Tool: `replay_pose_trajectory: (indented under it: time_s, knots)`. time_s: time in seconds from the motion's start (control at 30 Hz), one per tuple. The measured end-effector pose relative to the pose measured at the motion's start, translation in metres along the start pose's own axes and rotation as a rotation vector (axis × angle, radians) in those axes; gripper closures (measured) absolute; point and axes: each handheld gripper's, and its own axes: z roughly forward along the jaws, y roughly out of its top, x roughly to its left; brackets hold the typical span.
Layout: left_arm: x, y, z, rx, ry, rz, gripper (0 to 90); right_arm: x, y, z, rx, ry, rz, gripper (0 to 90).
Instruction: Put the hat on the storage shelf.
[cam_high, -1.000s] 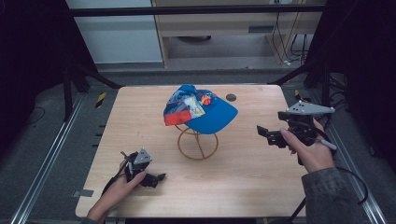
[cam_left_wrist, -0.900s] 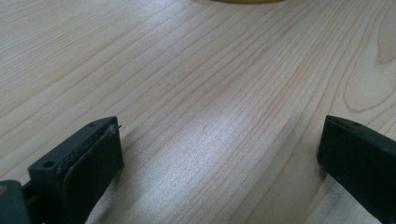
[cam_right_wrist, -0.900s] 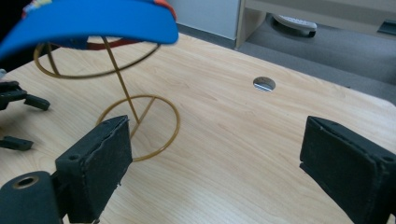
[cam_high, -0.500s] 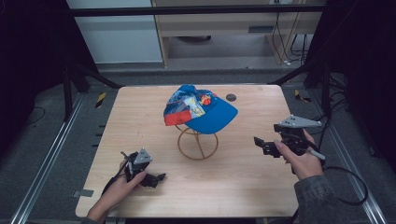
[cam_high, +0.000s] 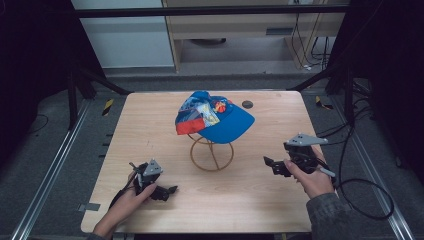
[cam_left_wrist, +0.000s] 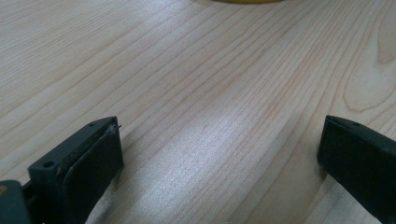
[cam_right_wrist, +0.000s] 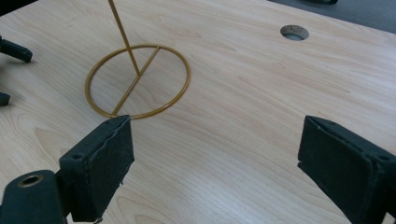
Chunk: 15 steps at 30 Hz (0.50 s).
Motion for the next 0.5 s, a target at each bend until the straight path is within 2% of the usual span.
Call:
replay_pose_trajectory:
  time_s: [0.2,0.5]
  knots:
    - [0.000,0.000,0.000,0.000,0.000,-0.002,0.0,0.005,-0.008,0.009,0.013,0.016,0.000,10.9]
    - [0.000,0.000,0.000,0.000,0.000,-0.002,0.0,0.009,-0.025,0.028,0.065,0.041,0.017,11.2]
